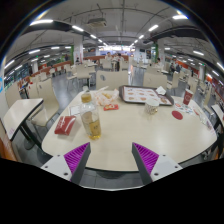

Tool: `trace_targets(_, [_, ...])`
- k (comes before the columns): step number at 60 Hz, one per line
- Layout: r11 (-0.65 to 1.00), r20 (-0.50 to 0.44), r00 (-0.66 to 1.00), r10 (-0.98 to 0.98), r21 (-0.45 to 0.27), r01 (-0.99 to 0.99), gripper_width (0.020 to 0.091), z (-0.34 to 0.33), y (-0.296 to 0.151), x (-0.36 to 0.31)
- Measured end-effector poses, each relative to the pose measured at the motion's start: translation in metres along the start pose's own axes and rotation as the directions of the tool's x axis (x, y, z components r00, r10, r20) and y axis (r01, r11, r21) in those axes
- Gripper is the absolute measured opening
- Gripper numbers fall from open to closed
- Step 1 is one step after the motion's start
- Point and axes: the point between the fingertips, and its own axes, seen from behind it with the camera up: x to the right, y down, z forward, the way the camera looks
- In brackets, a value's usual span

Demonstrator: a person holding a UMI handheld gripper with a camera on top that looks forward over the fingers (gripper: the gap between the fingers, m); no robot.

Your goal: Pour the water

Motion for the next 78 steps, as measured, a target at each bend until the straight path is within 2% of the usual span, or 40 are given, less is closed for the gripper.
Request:
trace_targets(8, [0.998,0.042,0.999,-0.006,0.070,0.003,0.0848,0.040,-0.027,-0.059])
trace_targets(19, [0.990,-0.012,1.000,-0.005,0.140,0.006,0.0844,0.104,-0.055,-0.073])
trace_targets(24, [0.988,-0.037,0.999,0.005,0.158,0.001,0.0780,0.123,-0.058,-0.071])
trace_targets(31, [0.984,-0.032,0.999,0.010,0.177,-0.004,0.0603,0.139,-0.060,-0.070])
trace_targets(34, [0.978,-0.024,1.000,-0.002,0.208,0.006,0.0508,0.140,-0.066,-0.071])
trace_targets(39, [0.975,-0.029,0.999,-0.015,0.222,0.021,0.0483,0.143,-0.068,-0.070])
trace_targets(43, [0.975,-0.036,0.999,-0.025,0.220,0.032,0.0432,0.144,-0.068,-0.070])
trace_targets(45, [0.976,-0.043,0.999,-0.031,0.215,0.040,0.0429,0.144,-0.069,-0.069])
trace_targets(46, [0.976,-0.046,0.998,-0.036,0.212,0.045,0.0400,0.145,-0.069,-0.069])
trace_targets(48, [0.977,-0.049,0.998,-0.043,0.206,0.053,0.0400,0.145,-0.070,-0.069])
trace_targets(49, [0.978,-0.047,0.998,-0.048,0.202,0.057,0.0375,0.145,-0.070,-0.070])
trace_targets(52, [0.980,-0.044,0.998,-0.055,0.188,0.062,0.0373,0.146,-0.069,-0.071])
trace_targets(57, [0.982,-0.017,0.998,-0.055,0.178,0.057,0.0373,0.145,-0.075,-0.074])
trace_targets(65, [0.975,0.066,0.997,0.038,0.215,-0.052,0.0371,0.130,-0.121,-0.072])
trace_targets(72, [0.925,0.219,0.947,0.236,0.249,-0.288,0.0372,0.114,-0.188,-0.062])
trace_targets(78, [0.821,0.387,0.815,0.430,0.207,-0.532,0.0372,0.108,-0.243,-0.041])
